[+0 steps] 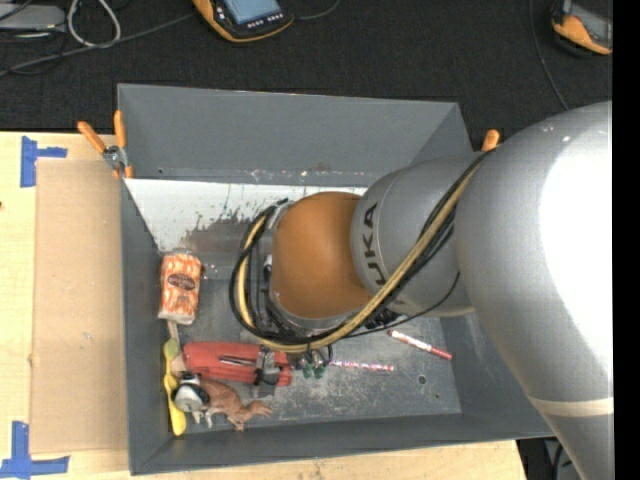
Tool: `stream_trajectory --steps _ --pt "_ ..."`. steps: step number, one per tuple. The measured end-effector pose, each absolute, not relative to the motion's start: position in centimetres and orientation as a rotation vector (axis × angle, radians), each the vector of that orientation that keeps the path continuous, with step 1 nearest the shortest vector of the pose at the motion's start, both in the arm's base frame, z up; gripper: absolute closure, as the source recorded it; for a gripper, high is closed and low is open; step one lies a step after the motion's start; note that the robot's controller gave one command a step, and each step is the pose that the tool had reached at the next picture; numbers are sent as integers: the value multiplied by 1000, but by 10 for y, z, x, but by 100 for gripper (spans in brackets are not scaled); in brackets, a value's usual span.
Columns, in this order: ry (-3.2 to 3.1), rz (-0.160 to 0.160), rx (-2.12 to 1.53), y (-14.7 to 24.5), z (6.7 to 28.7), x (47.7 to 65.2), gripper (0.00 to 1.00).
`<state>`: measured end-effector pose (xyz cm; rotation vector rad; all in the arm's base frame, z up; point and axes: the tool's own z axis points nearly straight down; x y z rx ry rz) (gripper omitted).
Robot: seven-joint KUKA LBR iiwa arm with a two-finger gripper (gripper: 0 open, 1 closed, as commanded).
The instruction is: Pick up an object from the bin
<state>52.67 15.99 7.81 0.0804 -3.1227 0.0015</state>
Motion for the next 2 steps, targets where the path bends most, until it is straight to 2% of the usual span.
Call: stream_trajectory --steps 2 --pt "-3123 1 75 160 78 527 100"
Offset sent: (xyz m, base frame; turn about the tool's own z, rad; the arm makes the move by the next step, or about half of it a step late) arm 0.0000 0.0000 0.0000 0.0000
